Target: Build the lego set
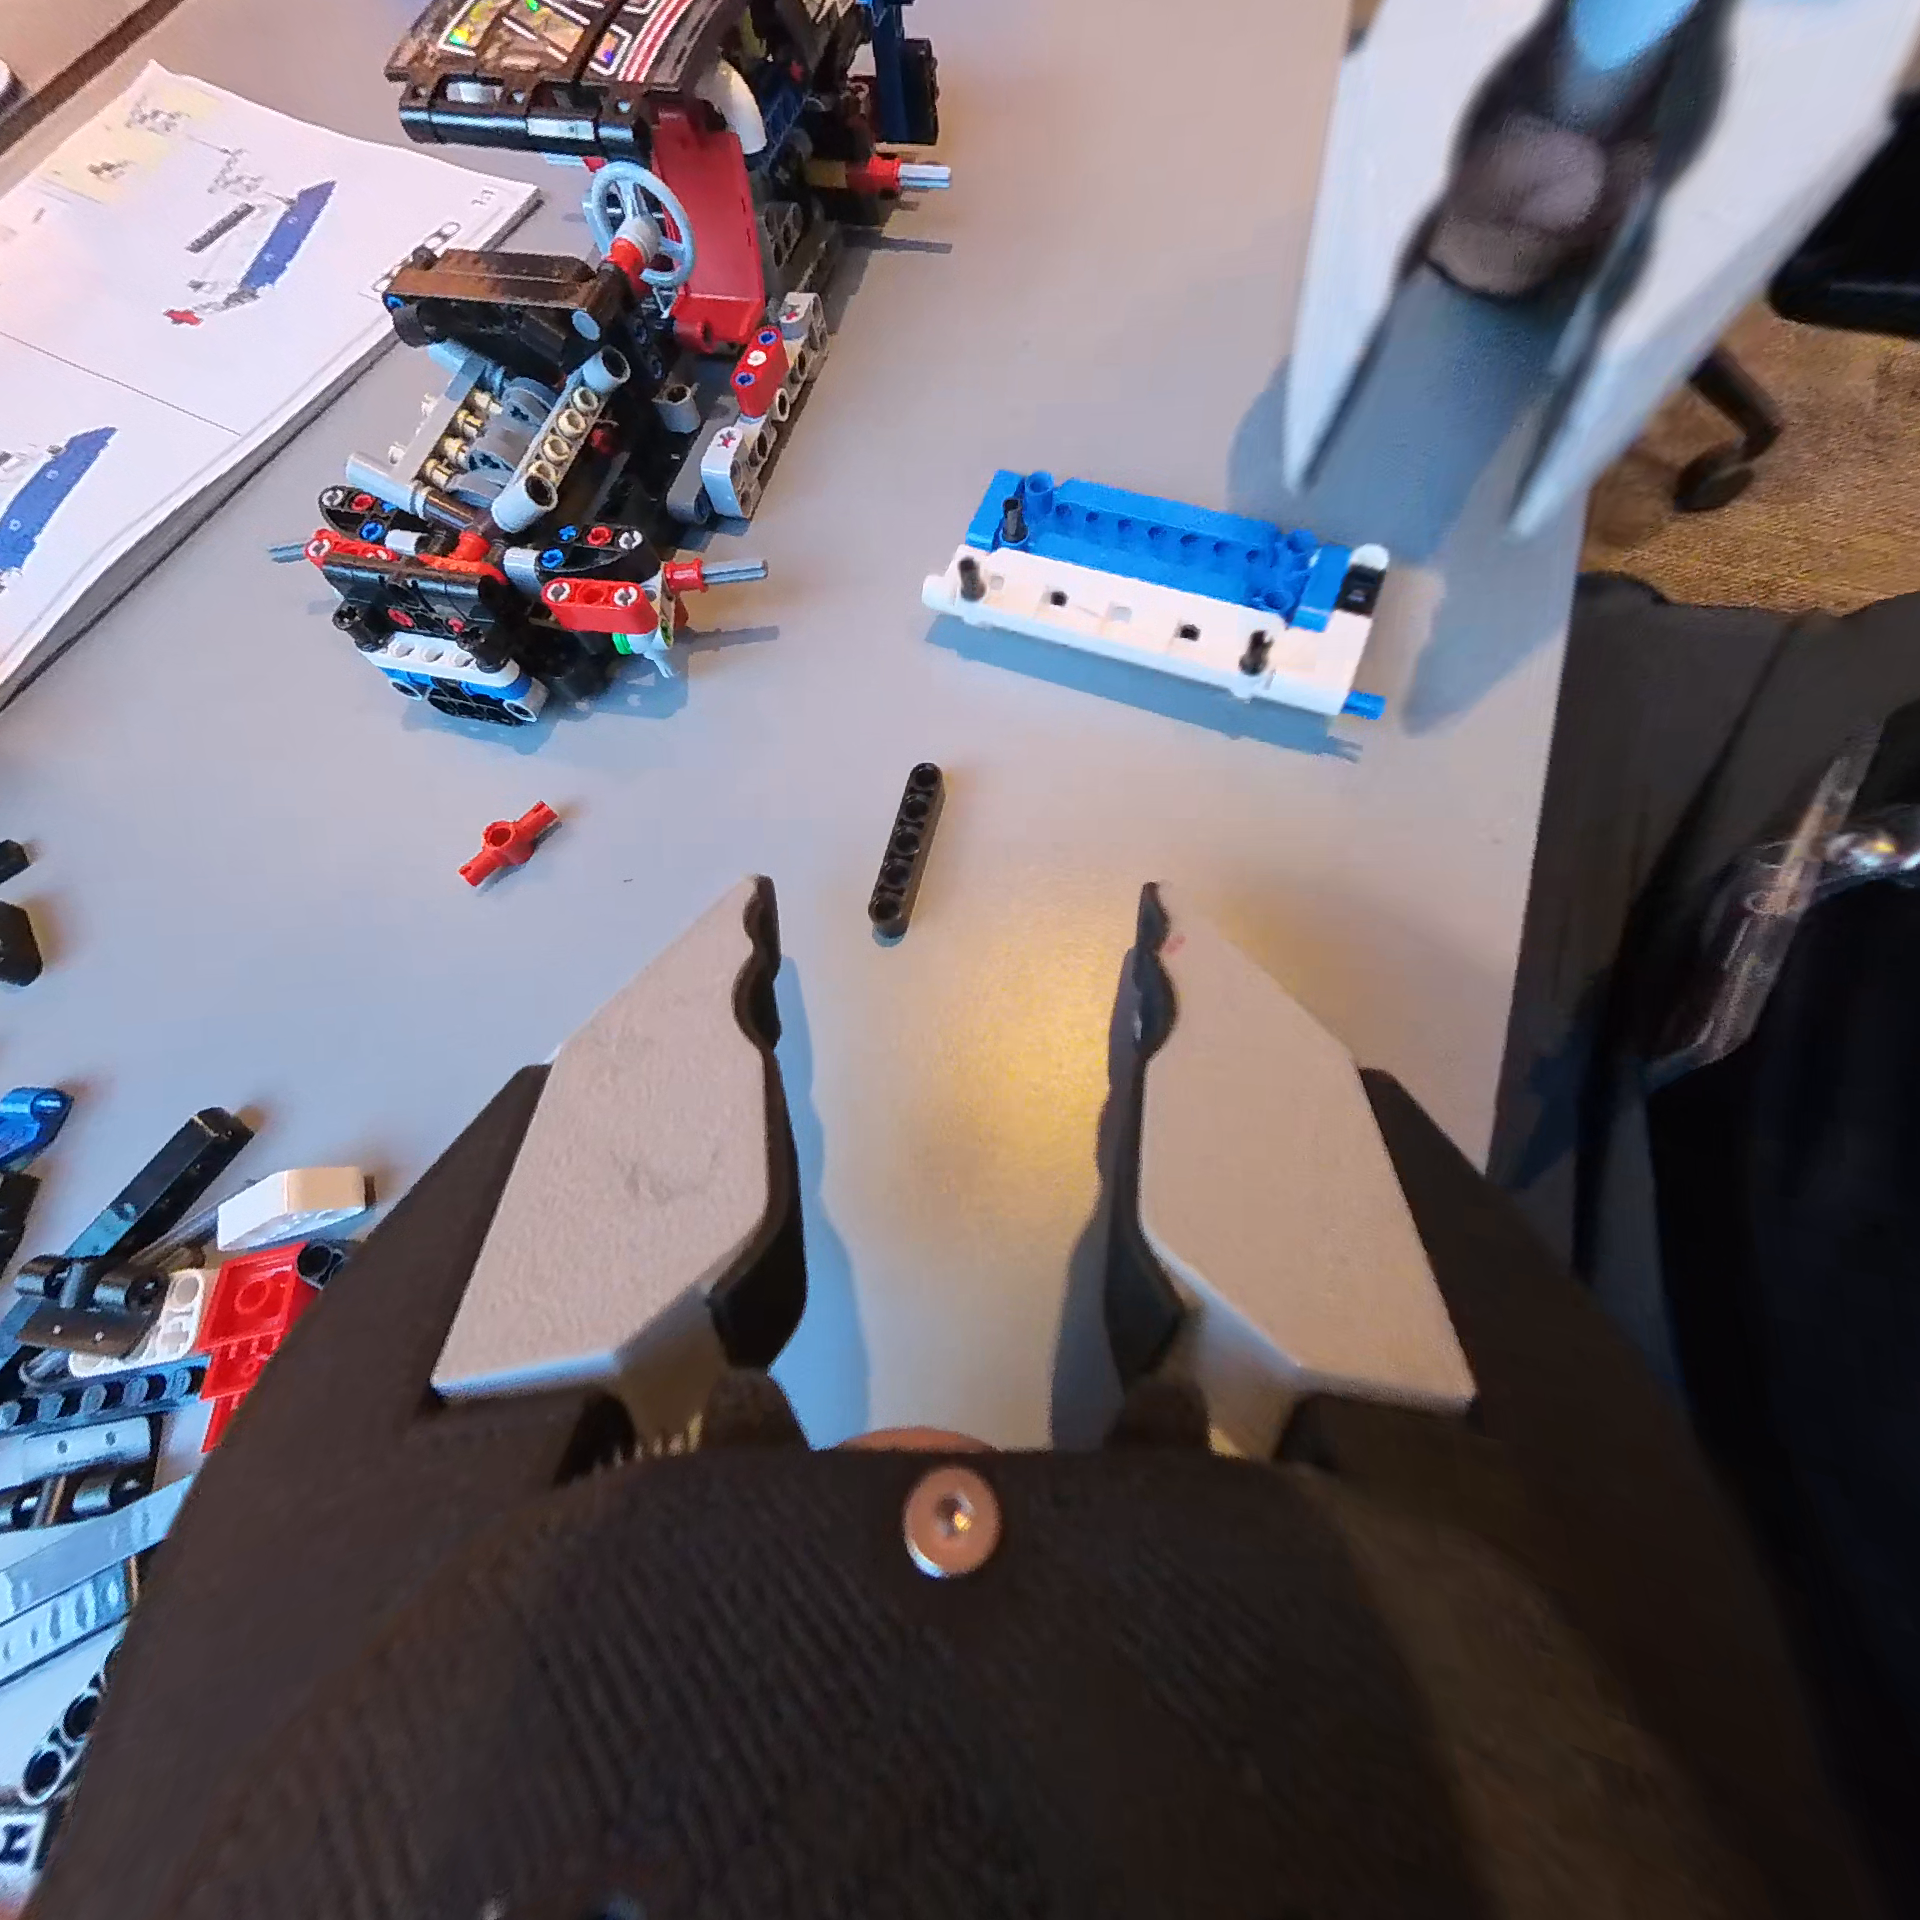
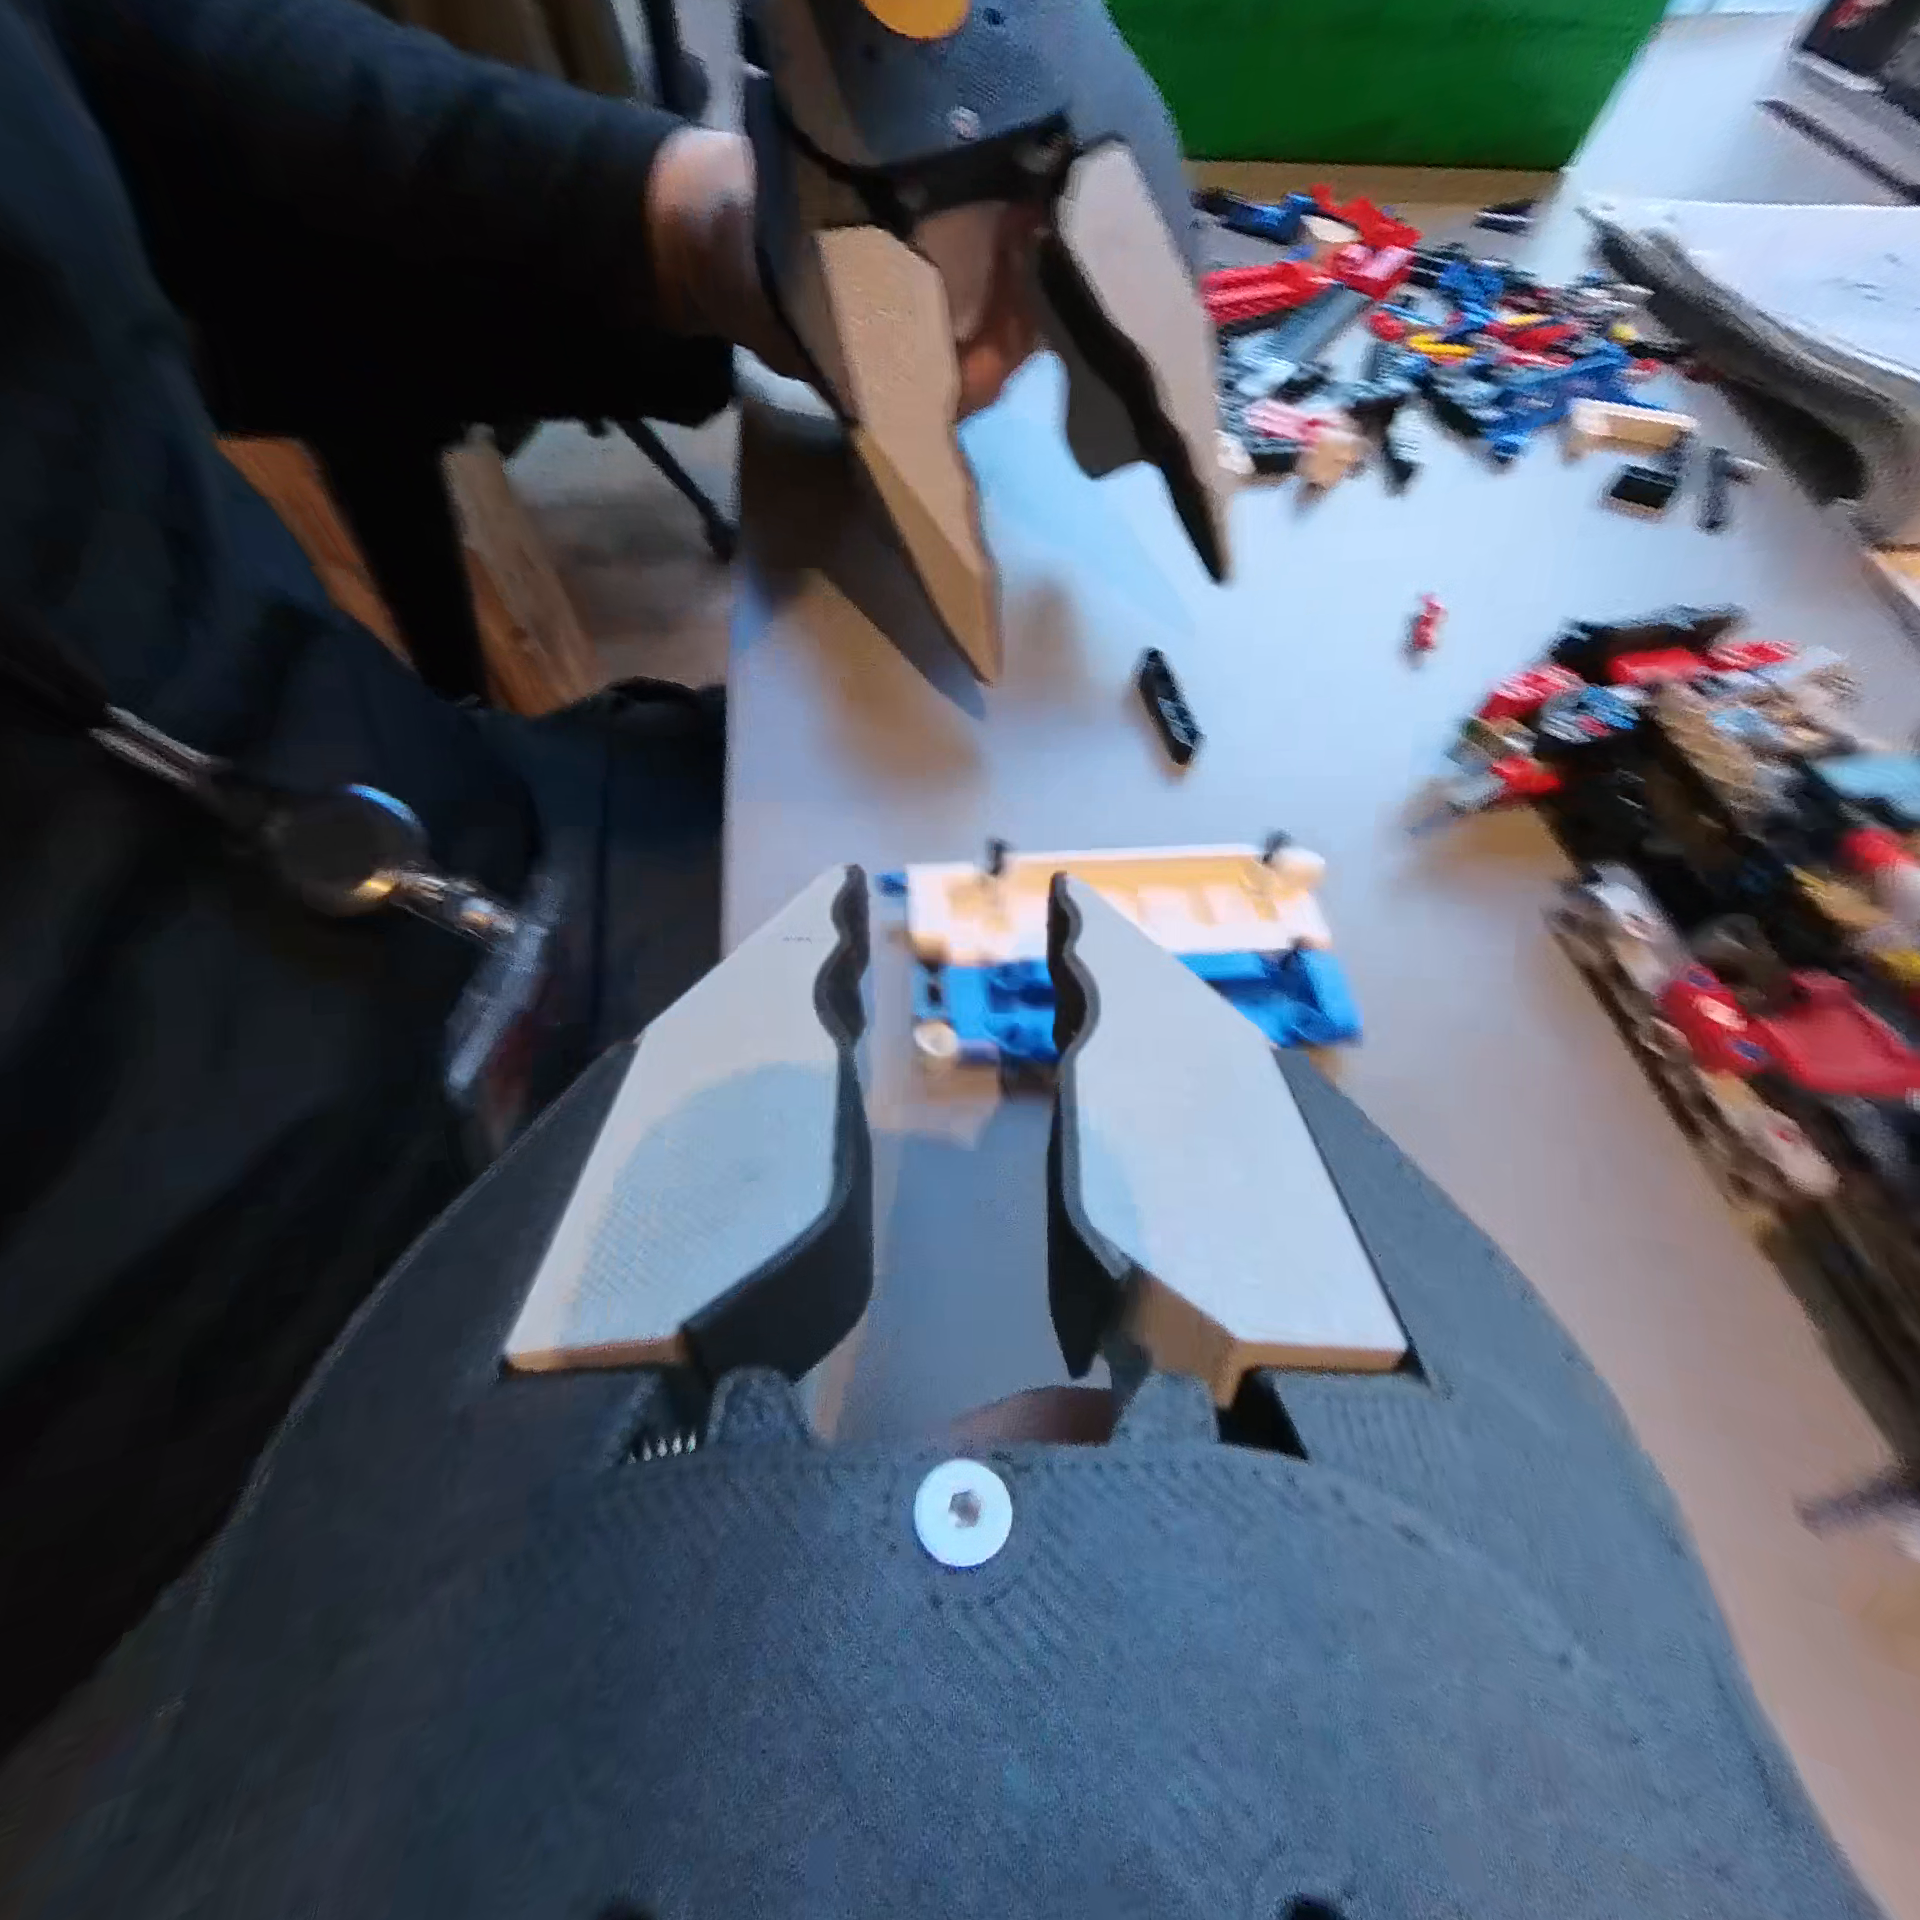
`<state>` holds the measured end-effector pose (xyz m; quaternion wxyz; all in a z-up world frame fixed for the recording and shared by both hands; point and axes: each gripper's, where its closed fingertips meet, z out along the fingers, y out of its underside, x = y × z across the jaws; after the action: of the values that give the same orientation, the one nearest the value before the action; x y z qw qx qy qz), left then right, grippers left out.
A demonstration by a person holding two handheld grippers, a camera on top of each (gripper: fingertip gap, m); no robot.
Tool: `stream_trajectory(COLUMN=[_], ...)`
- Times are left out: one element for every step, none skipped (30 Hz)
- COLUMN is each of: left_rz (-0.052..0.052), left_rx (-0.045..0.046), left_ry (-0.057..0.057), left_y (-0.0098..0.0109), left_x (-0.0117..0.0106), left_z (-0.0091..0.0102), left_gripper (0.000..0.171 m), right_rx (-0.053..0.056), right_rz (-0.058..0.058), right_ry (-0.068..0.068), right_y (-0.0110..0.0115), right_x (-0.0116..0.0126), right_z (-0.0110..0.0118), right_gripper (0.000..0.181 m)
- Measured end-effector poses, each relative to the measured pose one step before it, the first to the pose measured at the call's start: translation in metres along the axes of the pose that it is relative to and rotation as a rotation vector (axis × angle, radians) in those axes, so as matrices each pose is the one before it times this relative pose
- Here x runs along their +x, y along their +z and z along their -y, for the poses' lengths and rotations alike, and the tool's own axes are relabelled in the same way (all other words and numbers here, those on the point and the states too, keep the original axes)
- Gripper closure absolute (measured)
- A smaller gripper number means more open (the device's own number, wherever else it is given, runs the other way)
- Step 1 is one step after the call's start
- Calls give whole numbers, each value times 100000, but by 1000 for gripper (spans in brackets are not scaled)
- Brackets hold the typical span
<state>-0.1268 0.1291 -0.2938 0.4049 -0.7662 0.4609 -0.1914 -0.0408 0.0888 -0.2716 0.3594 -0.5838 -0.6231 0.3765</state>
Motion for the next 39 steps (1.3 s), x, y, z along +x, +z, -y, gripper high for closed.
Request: stream_trajectory(left_rz=[167,258,360,240,14,-39,-93,-9,201,265,203,201,111,-45,26,-100,-111,-90,45,213,214,117,12,-64,-21,-69,-32,43,-18,-113,-129,-136,-63,88,171,199,234,182,145], left_rx=[109,182,74,110,87,-24,78,138,44,130,251,144,29,128,97,-83,-304,-427,-362,-160,-183,-180,-76,-148,-83,114,132,165,177,-119,-413,-527,-513,-345,-173,-184,-277,-211,-150], left_ry=[492,440,330,182,96,10,-108,-162,-129,-107,48,120,22,1,22,-179,-318,-215,-154,-68,47,51,2,-38,-119,-105,-58,-49,-4,-7,-97,-88,56,118,128,117,4,-49,6], left_y=[-18,-3,-26,-4,-9,-2,-3,-18,-6,-21,-22,-16,-14,-13,-22,19,29,40,35,17,19,6,18,11,3,-6,-27,-12,-11,13,38,54,47,38,26,8,27,20,19], left_x=[34,17,-9,-7,8,5,2,-13,-38,-33,-22,-13,-5,17,1,-7,-15,-14,-20,-31,-16,-9,1,1,-10,-3,0,-5,0,5,6,8,14,4,-11,-11,-32,-23,-17], left_z=[18,23,7,12,15,-3,2,21,-3,21,20,29,-6,16,6,-10,-37,-51,-46,-14,-25,-22,-5,-18,-20,15,15,18,19,-14,-47,-57,-70,-36,-17,-19,-40,-15,-23], left_gripper=[105,105,105,105,105,105,105,105,105,105,105,105,105,105,106,106,106,106,106,106,107,107,108,108,108,108,108,108,108,109,109,109,109,109,109,109,109,109,109], right_rx=[-460,-232,-592,-1119,-1541,-1646,-1668,-1565,-1163,-1014,-812,-879,-996,-1096,-1308,-1739,-2325,-2246,-1585,-1429,-1717,-1239,48,-404,-195,-357,-74,-217,134,376,323,192,130,35,-124,-342,-361,-185,-9], right_rz=[-4154,-2565,-510,1084,1525,1179,1427,1380,1035,623,354,819,1289,952,549,494,402,-1,-973,-2159,-1993,-1555,-1843,-2740,-3171,-3335,-3322,-2833,-2460,-2516,-2712,-2470,-2149,-2018,-1874,-1608,-1698,-2484,-2858], right_ry=[-381,694,1956,2093,989,-467,-1311,-1251,-1151,-1291,-1150,-820,-658,-783,-772,-387,-154,-145,-10,335,492,852,1860,2162,2315,2118,2312,2321,2161,2314,2871,3090,2933,2747,2626,2247,1497,1056,1169], right_y=[-639,-500,-314,-126,53,188,300,373,424,436,430,412,371,342,308,301,269,209,137,87,53,11,-160,-224,-341,-382,-410,-392,-368,-306,-269,-228,-222,-189,-200,-206,-227,-235,-208], right_x=[1097,1005,802,570,445,388,268,241,274,342,386,303,202,211,255,245,198,153,190,285,188,28,31,130,163,147,135,54,-9,48,133,154,136,167,187,180,207,337,429], right_z=[-396,-341,-294,-254,-201,-115,-25,83,208,237,268,253,245,175,65,-82,-233,-274,-233,-285,-401,-414,-251,-344,-341,-401,-379,-397,-333,-300,-275,-237,-208,-187,-209,-230,-236,-201,-180], right_gripper=[149,148,143,138,135,134,132,131,130,129,128,127,127,127,127,127,127,128,130,134,137,139,142,147,148,149,151,153,154,154,154,154,153,153,153,153,153,153,153])
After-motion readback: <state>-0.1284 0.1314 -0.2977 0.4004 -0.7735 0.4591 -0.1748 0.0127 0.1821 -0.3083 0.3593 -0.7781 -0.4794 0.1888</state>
